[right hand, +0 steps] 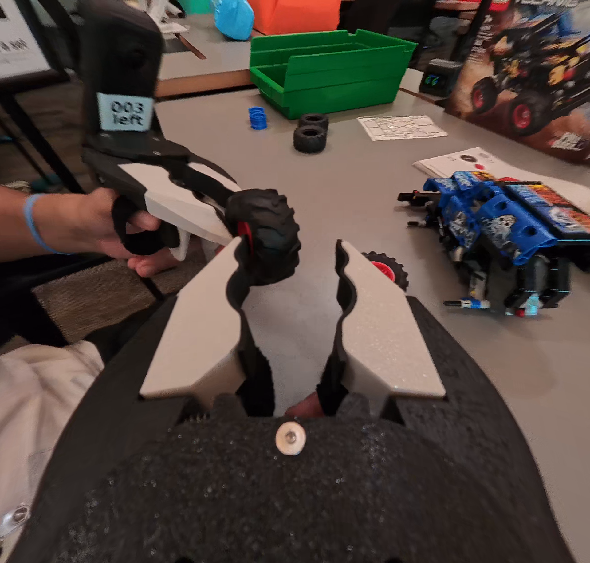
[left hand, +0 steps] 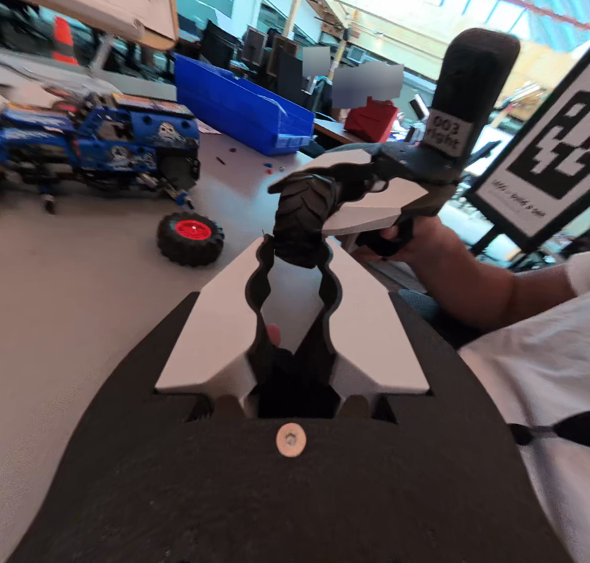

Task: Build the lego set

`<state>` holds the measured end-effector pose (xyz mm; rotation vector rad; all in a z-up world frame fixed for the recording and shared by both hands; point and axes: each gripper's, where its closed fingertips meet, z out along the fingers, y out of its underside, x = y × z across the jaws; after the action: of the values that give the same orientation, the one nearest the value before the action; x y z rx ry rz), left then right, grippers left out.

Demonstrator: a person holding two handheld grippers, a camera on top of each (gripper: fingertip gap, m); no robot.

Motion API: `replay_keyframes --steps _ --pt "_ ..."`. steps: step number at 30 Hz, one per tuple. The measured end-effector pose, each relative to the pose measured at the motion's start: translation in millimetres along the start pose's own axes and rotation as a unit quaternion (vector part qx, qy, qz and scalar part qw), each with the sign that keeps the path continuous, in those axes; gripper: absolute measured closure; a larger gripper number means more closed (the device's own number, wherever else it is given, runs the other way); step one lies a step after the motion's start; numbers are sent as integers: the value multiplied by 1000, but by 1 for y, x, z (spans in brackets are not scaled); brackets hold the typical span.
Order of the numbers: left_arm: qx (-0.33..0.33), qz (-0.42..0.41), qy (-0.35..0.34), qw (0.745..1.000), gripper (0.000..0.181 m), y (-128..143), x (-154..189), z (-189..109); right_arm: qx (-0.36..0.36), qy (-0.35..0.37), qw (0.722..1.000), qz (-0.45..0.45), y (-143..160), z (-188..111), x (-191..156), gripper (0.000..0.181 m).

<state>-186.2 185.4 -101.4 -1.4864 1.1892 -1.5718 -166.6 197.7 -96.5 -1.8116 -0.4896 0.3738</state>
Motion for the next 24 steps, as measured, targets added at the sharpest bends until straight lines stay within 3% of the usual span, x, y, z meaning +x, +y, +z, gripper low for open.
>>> replay_keyframes --steps 2,4,7,9,12,14,17,20,24 --pt "7 -49 44 998 156 -1 7 -1 37 -30 999 19 -6 -1 -2 119" --pt "3 -87 82 993 156 0 12 -2 51 -102 993 30 -8 -3 -25 150" --pt "2 -84 78 993 156 2 8 0 32 -82 995 40 -6 0 -20 151" --pt "1 -60 51 997 155 2 2 1 28 -55 997 36 -5 4 -15 151" --pt "-22 41 -65 997 156 8 -19 2 -15 3 1000 26 10 12 -3 152" --pt "-29 168 -157 973 152 6 -28 0 -32 31 999 26 14 15 1 152" --pt "-34 311 -236 920 159 0 -25 -3 -56 55 996 30 16 15 3 152" --pt "-26 329 -249 910 169 -5 -20 -5 -77 64 995 18 20 15 0 152" --pt "-37 269 -213 939 166 -1 -18 -4 -69 52 995 41 18 14 -2 152"
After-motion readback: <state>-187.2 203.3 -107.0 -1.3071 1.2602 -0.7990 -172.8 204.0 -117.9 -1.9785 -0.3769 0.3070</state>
